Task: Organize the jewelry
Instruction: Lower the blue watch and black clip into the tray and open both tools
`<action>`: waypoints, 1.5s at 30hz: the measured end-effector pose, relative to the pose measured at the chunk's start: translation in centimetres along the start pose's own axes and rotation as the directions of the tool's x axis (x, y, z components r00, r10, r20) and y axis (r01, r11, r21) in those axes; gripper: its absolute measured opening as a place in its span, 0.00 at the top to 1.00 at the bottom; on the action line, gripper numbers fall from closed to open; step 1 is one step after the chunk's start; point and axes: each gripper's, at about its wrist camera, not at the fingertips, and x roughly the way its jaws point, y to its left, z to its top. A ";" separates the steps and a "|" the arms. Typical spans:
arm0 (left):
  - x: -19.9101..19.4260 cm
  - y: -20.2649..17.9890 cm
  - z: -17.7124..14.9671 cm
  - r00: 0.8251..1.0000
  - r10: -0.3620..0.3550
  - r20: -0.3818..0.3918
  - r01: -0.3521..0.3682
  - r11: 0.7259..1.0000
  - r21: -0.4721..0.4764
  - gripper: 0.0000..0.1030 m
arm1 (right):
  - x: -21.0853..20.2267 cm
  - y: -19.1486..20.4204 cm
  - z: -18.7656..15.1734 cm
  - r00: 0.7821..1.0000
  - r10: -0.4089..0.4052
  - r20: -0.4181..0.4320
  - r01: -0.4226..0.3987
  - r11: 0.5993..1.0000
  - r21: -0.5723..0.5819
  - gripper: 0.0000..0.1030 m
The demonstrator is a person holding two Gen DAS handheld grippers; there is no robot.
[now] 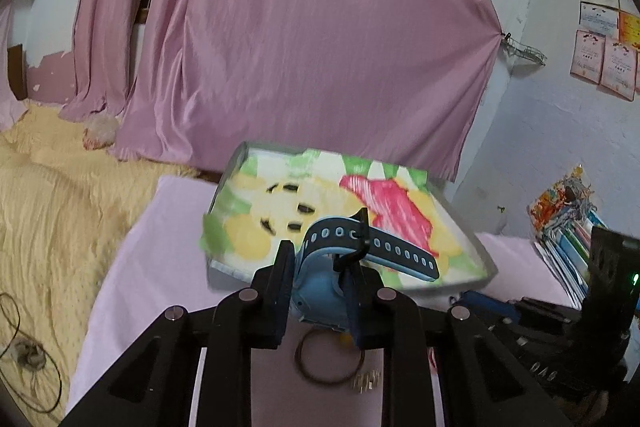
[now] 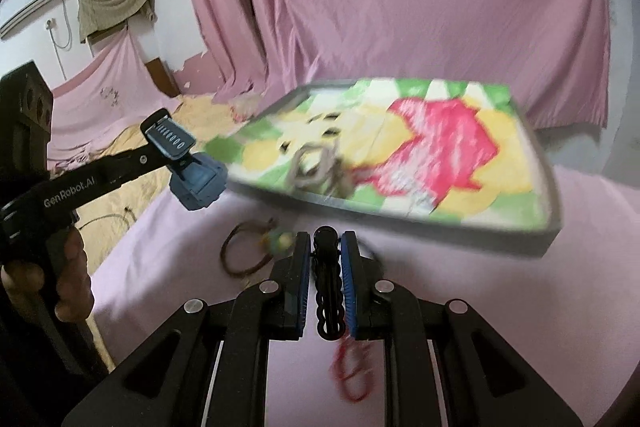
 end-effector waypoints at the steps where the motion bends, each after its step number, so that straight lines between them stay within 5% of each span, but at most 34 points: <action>1: 0.5 -0.1 0.2 1.000 0.004 0.001 -0.004 1.000 0.000 0.79 | 0.1 -0.5 0.6 1.000 -0.009 0.005 0.009 1.000 -0.002 0.87; 10: 5.4 0.7 1.8 0.997 0.048 -0.054 -0.049 0.998 -0.029 0.79 | 4.1 -3.6 5.3 1.000 -0.027 -0.010 0.027 1.000 -0.012 0.87; 20: 8.9 2.0 0.8 0.980 0.090 -0.178 -0.100 0.994 -0.047 0.77 | 9.5 -3.6 4.5 0.991 0.003 -0.134 -0.009 0.999 -0.044 0.87; 26: 8.8 1.9 0.6 0.980 0.079 -0.180 -0.089 0.995 -0.046 0.75 | 10.6 -3.5 3.9 0.986 0.010 -0.168 -0.018 0.999 -0.046 0.87; 32: 7.9 1.7 0.5 0.986 0.072 -0.151 -0.079 0.996 -0.043 0.48 | 10.2 -3.4 3.8 0.988 -0.002 -0.153 -0.004 0.999 -0.042 0.85; 36: 7.2 1.5 0.1 0.986 0.081 -0.144 -0.086 0.996 -0.030 0.43 | 8.6 -3.3 3.6 0.994 -0.030 -0.102 0.027 0.999 -0.035 0.79; 42: 4.5 0.9 -0.3 0.996 0.077 -0.044 -0.078 0.997 -0.021 0.16 | 4.6 -3.2 2.7 0.998 -0.051 0.025 0.050 0.998 0.026 0.55; 45: 3.0 0.6 -0.7 0.998 0.066 0.006 -0.066 0.998 -0.017 0.04 | 2.1 -2.8 1.7 0.992 -0.078 0.098 0.073 0.996 0.057 0.36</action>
